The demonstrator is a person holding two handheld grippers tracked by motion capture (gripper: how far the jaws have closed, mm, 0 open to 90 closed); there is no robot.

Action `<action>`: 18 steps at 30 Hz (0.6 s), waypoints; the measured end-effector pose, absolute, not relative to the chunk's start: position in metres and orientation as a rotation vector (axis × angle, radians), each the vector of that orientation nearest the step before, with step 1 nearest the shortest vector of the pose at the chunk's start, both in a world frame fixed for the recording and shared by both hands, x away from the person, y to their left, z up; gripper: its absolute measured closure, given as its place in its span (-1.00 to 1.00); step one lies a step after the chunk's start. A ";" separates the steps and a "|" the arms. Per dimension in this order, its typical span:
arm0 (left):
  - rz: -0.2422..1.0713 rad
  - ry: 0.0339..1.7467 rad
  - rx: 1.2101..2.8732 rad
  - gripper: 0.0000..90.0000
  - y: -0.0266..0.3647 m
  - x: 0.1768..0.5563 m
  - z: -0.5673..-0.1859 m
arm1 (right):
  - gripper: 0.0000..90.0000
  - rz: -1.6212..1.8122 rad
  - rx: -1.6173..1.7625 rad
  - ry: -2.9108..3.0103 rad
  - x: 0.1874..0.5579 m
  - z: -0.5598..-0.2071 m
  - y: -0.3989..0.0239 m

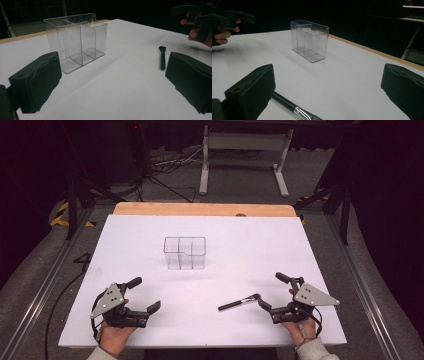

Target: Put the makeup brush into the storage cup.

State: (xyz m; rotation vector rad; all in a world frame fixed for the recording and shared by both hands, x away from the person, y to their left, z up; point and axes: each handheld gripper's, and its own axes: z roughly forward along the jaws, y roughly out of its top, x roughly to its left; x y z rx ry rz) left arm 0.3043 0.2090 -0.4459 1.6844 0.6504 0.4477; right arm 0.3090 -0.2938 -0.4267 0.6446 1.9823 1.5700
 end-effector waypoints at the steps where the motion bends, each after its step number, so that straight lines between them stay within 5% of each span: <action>1: 0.452 0.649 1.681 -0.98 0.209 0.304 -0.446 | -1.00 1.573 0.647 1.983 0.309 -0.426 -0.294; 18: 0.434 0.673 1.664 -0.99 0.214 0.303 -0.444 | -1.00 1.436 0.724 2.194 0.328 -0.398 -0.279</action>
